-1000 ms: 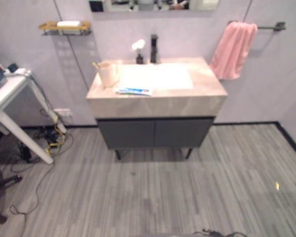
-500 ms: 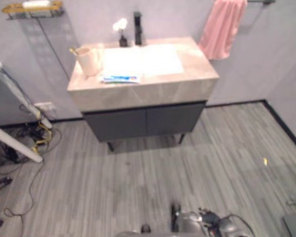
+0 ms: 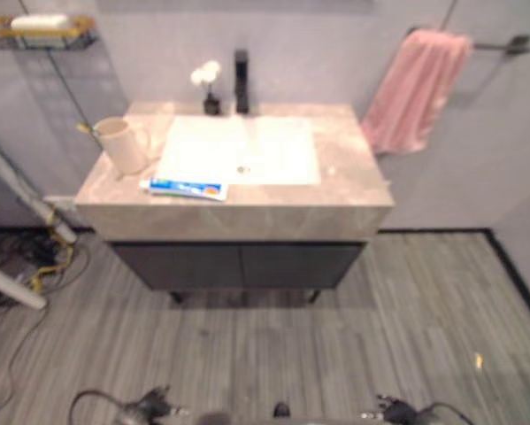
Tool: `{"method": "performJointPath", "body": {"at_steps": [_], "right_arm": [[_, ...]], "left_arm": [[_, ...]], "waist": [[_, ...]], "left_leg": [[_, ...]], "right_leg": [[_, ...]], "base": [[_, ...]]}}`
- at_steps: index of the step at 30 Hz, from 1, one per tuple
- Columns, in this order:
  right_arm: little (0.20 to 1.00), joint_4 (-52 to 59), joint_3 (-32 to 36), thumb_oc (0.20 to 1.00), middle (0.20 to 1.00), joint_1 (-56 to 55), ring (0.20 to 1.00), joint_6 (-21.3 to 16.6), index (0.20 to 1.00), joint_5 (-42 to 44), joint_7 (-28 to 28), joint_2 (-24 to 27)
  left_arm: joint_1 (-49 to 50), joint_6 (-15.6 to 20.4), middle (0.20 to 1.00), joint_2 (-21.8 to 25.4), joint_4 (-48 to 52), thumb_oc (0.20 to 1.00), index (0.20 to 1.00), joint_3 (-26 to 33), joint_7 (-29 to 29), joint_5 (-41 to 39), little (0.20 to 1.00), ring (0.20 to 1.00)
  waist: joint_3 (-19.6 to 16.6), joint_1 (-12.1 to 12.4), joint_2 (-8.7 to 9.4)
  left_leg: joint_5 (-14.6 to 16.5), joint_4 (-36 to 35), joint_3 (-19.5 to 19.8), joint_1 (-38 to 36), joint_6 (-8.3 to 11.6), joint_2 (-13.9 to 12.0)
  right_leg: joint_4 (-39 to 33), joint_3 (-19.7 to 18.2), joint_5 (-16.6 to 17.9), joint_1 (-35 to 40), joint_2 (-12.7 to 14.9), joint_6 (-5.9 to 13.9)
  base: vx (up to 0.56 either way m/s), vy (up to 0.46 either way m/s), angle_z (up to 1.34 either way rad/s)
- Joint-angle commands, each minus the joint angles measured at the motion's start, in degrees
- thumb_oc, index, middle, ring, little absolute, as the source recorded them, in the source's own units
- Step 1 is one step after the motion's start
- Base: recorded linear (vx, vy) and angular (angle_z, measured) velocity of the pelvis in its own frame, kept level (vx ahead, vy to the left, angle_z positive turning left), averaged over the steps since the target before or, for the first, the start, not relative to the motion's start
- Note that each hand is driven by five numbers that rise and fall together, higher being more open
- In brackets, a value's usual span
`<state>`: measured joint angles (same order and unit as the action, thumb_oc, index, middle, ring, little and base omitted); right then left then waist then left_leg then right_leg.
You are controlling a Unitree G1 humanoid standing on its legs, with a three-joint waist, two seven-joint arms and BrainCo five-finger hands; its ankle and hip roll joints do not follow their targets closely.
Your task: Put brush and paste in cup on sink, flatten towel.
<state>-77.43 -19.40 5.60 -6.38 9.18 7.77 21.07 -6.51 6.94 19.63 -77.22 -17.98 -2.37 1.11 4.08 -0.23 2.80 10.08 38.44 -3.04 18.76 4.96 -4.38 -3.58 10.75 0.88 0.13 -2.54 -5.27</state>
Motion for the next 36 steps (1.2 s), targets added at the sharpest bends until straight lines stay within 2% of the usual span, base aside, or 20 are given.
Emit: {"method": "performJointPath", "body": {"at_steps": [1,2,3,4,5,8,9,12,13,14,15,17,21,22,23,24,27,30,32,36], "right_arm": [[1.0,0.2,2.2,1.0,1.0,0.5,1.0,-0.9,1.0,0.4,-1.0,2.9],[1.0,0.2,2.2,1.0,1.0,0.5,1.0,-0.9,1.0,0.4,-1.0,2.9],[1.0,0.1,1.6,1.0,1.0,0.7,1.0,-1.0,1.0,-0.7,-1.2,3.0],[1.0,0.3,1.4,1.0,1.0,0.9,1.0,-1.2,1.0,-1.1,-1.5,3.2],[1.0,0.3,1.1,1.0,1.0,1.2,1.0,-1.3,1.0,-2.0,-1.8,3.2],[1.0,0.7,0.8,1.0,1.0,1.6,1.0,-1.4,1.0,-2.6,-1.6,3.5],[1.0,0.6,0.4,1.0,1.0,2.4,1.0,-1.2,1.0,-3.6,-1.7,2.9],[1.0,0.8,1.2,1.0,1.0,2.6,1.0,-1.2,1.0,-2.9,-1.7,1.9],[1.0,1.2,1.3,1.0,1.0,3.0,1.0,-1.2,1.0,-1.8,-1.3,0.3],[1.0,1.2,1.3,1.0,1.0,3.0,1.0,-1.2,1.0,-1.8,-1.3,0.3],[1.0,2.5,-0.5,1.0,1.0,3.4,1.0,-1.3,1.0,-3.4,-1.0,-0.3],[1.0,5.7,-2.1,1.0,1.0,3.4,1.0,-1.8,1.0,-4.6,-1.0,-0.4],[1.0,8.0,-2.2,1.0,1.0,3.2,1.0,-2.2,1.0,-4.1,-1.3,-0.4],[1.0,9.8,-1.7,1.0,1.0,2.3,1.0,-2.7,1.0,-2.0,-1.0,-1.3],[1.0,9.8,-1.7,1.0,1.0,2.3,1.0,-2.6,1.0,-2.0,-1.0,-1.3],[1.0,10.6,-2.0,1.0,1.0,2.2,1.0,-2.7,1.0,-2.0,-0.6,-1.5],[1.0,12.3,-3.2,1.0,1.0,2.7,1.0,-3.0,1.0,-3.0,-0.6,-1.3],[1.0,12.1,-3.6,1.0,1.0,3.2,1.0,-3.0,1.0,-3.6,-0.9,-0.7],[1.0,11.3,-4.4,1.0,1.0,3.9,1.0,-3.5,1.0,-4.4,-1.1,0.0],[1.0,13.5,-5.6,1.0,1.0,4.5,1.0,-4.1,1.0,-5.3,-0.8,1.7]], "left_arm": [[-2.1,0.7,1.0,1.8,-1.1,1.0,1.0,-3.2,1.3,2.3,1.0,1.0],[-2.1,0.7,1.0,1.8,-1.1,1.0,1.0,-3.2,1.3,2.3,1.0,1.0],[-2.1,0.8,1.0,1.8,-1.3,1.0,1.0,-3.6,1.4,2.6,1.0,1.0],[-2.5,0.8,1.0,1.9,-1.1,1.0,1.0,-4.1,1.7,2.7,1.0,1.0],[-2.9,1.0,1.0,2.1,-1.2,1.0,1.0,-4.7,2.0,3.0,1.0,1.0],[-2.5,1.2,1.0,2.5,-0.5,1.0,1.0,-4.8,1.8,3.5,1.0,1.0],[-1.7,1.5,1.0,2.5,-0.7,1.0,1.0,-4.6,2.2,3.9,1.0,1.0],[-0.9,1.7,1.0,2.9,-0.4,1.0,1.0,-4.4,2.2,4.1,1.0,1.0],[0.1,2.0,1.0,3.5,-0.3,1.0,1.0,-3.4,2.5,3.6,1.0,1.0],[0.1,2.0,1.0,3.5,-0.3,1.0,1.0,-3.4,2.4,3.6,1.0,1.0],[0.8,2.0,1.0,4.0,-0.3,1.0,1.0,-2.7,2.3,3.3,1.0,1.0],[1.6,2.1,1.0,4.3,0.4,1.0,1.0,-2.1,2.2,3.2,1.0,1.0],[2.5,2.1,1.0,4.2,0.4,1.0,1.0,-1.3,2.1,3.0,1.0,1.0],[3.3,2.2,1.0,3.7,-0.3,1.0,1.0,-1.0,2.1,3.0,1.0,1.0],[3.3,2.2,1.0,3.7,-0.4,1.0,1.0,-1.0,2.1,3.0,1.0,1.0],[3.9,2.4,1.0,3.3,-0.6,1.0,1.0,-0.5,2.0,2.9,1.0,1.0],[3.4,2.8,1.0,2.8,-0.5,1.0,1.0,-1.6,2.0,3.4,1.0,1.0],[2.8,3.2,1.0,2.3,0.2,1.0,1.0,-2.5,2.1,3.4,1.0,1.0],[3.2,3.6,1.0,2.4,0.9,1.0,1.0,-2.5,2.1,3.3,1.0,1.0],[4.8,4.1,1.0,3.1,2.4,1.0,1.0,-2.4,1.8,3.3,1.0,1.0]], "waist": [[1.9,-0.3,-0.72],[1.8,-0.4,-0.68],[1.5,-0.4,-0.99],[1.4,-0.3,-1.34],[1.1,-0.6,-2.02],[0.4,0.4,-2.8],[-0.6,0.9,-2.78],[-0.9,1.3,-2.34],[-1.1,2.0,-2.37],[-1.1,2.1,-2.33],[-0.5,2.5,-2.66],[1.0,2.1,-2.96],[2.4,2.0,-3.19],[2.4,2.4,-3.34],[2.5,2.2,-3.47],[2.1,2.8,-3.53],[2.9,2.5,-3.09],[3.3,2.2,-2.21],[2.1,3.2,-1.08],[1.6,3.7,-0.23]], "left_leg": [[-6.2,-30.3,-0.7,-10.1,-5.38,3.2],[-6.4,-30.5,-0.7,-10.1,-5.39,3.2],[-11.1,-36.6,1.9,-8.8,-4.59,2.5],[-13.5,-40.5,3.2,-8.0,-3.95,1.8],[-14.4,-43.4,4.3,-4.9,-3.04,1.0],[-16.5,-43.4,5.8,-6.3,-3.19,1.1],[-16.1,-42.5,7.3,-7.9,-4.31,2.6],[-13.7,-39.0,6.3,-8.0,-5.57,4.4],[-11.5,-37.7,4.3,-9.6,-7.64,5.9],[-11.5,-37.6,4.2,-9.6,-7.68,5.9],[-10.8,-38.0,3.3,-11.8,-8.75,6.8],[-10.4,-38.1,3.7,-13.5,-10.25,8.1],[-9.5,-37.7,3.3,-14.2,-10.96,8.5],[-9.3,-38.2,2.3,-15.5,-10.64,7.9],[-9.3,-38.3,2.4,-15.7,-10.6,7.7],[-8.9,-38.6,1.4,-16.2,-10.24,7.2],[-7.5,-36.7,2.0,-16.0,-9.22,6.4],[-6.6,-34.9,3.3,-15.8,-8.52,6.3],[-6.3,-35.5,3.8,-16.6,-7.21,4.9],[-7.1,-36.9,4.2,-17.7,-5.72,2.6]], "right_leg": [[4.3,-1.2,-0.3,-3.5,5.1,6.79],[4.3,-1.1,-0.3,-3.6,5.1,6.8],[4.0,-1.0,-0.6,-3.2,5.2,6.66],[4.1,-1.0,-0.9,-2.8,5.2,6.63],[4.5,-0.7,-2.0,-1.6,5.9,6.68],[5.8,-2.4,-2.8,-0.8,6.2,6.99],[7.3,-3.3,-3.5,0.5,8.0,7.69],[10.0,-4.6,-2.2,0.5,10.3,8.69],[15.2,-4.8,2.8,-1.4,13.0,9.2],[15.2,-5.0,2.8,-1.4,13.1,9.25],[20.3,-4.6,6.5,-3.5,14.4,9.29],[28.6,-5.1,10.3,-6.5,15.2,8.92],[33.5,-3.5,9.8,-8.7,15.6,9.08],[29.5,0.3,5.3,-9.8,13.9,9.28],[29.1,0.6,5.4,-9.4,13.8,9.24],[24.3,3.7,4.9,-8.4,15.2,9.95],[14.0,1.0,5.8,-7.2,12.7,11.47],[10.5,-2.0,6.6,-6.2,11.5,12.3],[6.2,-1.2,3.5,-3.6,9.8,11.05],[5.1,-0.1,2.0,-2.7,8.1,10.18]], "base": [[0.14,0.125,0.29],[0.2,0.195,0.24],[0.13,0.141,0.21],[0.29,0.361,0.08],[0.22,0.29,-0.07],[0.31,0.411,-0.17],[0.39,0.512,-0.41],[0.3,0.514,-0.5],[0.24,0.525,-0.1],[0.26,0.626,-0.28],[0.15,0.379,-0.35],[0.12,0.369,-0.25],[0.08,0.206,0.1],[0.13,0.138,-0.04],[0.2,0.17,-0.11],[0.11,0.015,-0.2],[0.11,-0.062,-0.13],[0.12,-0.13,0.15],[0.26,-0.294,0.33],[0.18,-0.277,0.33]]}}
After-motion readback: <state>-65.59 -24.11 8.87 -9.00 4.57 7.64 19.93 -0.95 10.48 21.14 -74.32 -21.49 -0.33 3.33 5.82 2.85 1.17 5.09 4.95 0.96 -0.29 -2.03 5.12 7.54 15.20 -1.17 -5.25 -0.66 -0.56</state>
